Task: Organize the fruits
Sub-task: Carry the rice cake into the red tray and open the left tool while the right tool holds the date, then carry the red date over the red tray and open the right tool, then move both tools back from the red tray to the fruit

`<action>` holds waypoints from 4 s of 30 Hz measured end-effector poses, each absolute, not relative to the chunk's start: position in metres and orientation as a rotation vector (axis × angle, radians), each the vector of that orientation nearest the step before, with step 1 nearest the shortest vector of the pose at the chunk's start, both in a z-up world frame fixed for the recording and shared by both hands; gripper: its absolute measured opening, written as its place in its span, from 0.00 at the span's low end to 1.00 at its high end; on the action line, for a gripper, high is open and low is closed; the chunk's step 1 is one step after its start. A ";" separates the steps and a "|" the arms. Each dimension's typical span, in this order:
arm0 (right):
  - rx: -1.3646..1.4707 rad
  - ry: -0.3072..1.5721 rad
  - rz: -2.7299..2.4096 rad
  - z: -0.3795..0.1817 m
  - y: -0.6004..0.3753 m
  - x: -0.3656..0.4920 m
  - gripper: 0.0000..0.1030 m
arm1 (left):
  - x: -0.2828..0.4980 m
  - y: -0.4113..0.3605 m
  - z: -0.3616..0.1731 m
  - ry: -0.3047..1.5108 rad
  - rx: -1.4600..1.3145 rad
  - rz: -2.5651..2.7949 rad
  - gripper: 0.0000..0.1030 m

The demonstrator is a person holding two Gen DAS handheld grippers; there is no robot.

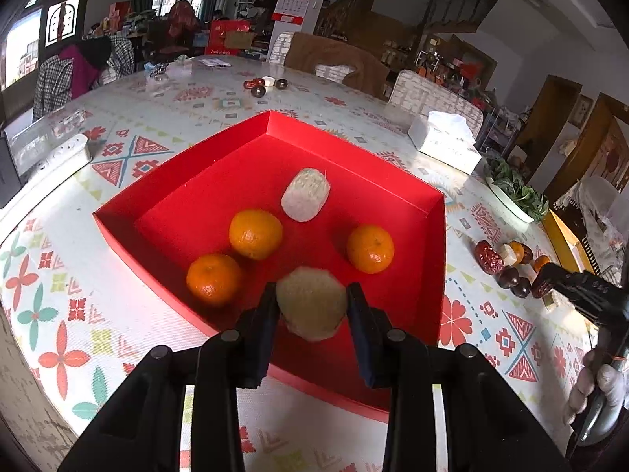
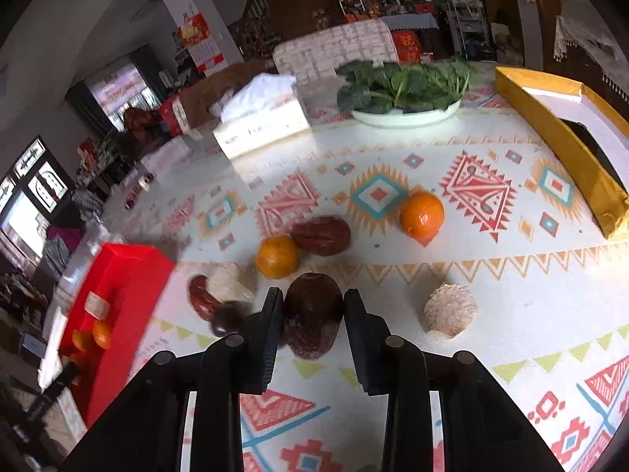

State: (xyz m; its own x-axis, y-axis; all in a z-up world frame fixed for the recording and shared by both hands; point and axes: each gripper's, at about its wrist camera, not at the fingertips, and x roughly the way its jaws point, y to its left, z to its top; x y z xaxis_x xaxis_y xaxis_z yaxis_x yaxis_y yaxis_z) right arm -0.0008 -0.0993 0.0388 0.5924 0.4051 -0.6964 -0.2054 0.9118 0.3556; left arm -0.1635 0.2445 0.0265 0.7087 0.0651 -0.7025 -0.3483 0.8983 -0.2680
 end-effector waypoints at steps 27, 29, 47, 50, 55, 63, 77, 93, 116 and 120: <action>0.114 0.982 0.744 0.054 0.064 -0.001 0.40 | -0.185 0.288 0.044 0.681 -0.475 0.249 0.54; 0.088 0.980 0.709 0.053 0.043 -0.005 0.40 | -0.184 0.286 0.044 0.679 -0.479 0.238 0.54; 0.157 1.041 0.540 0.019 -0.087 -0.060 0.59 | -0.179 0.256 0.053 0.675 -0.427 0.193 0.58; 0.171 1.028 0.541 0.013 -0.077 -0.059 0.60 | -0.181 0.248 0.057 0.670 -0.407 0.187 0.58; 0.188 1.031 0.531 0.011 -0.056 -0.046 0.60 | -0.185 0.245 0.060 0.663 -0.406 0.191 0.58; 0.030 0.983 0.441 0.013 -0.019 -0.043 0.36 | -0.187 0.249 0.059 0.663 -0.413 0.198 0.58; 0.110 0.899 0.733 0.072 0.055 -0.029 0.35 | -0.191 0.280 0.046 0.662 -0.484 0.248 0.58; -0.041 0.941 0.786 0.047 0.160 0.007 0.38 | -0.194 0.298 0.048 0.672 -0.479 0.279 0.58; 0.145 0.670 0.499 0.101 -0.081 -0.024 0.81 | -0.198 0.240 0.085 0.624 -0.407 0.294 0.70; 0.174 0.702 0.452 0.091 -0.117 -0.017 0.81 | -0.190 0.214 0.089 0.632 -0.368 0.261 0.70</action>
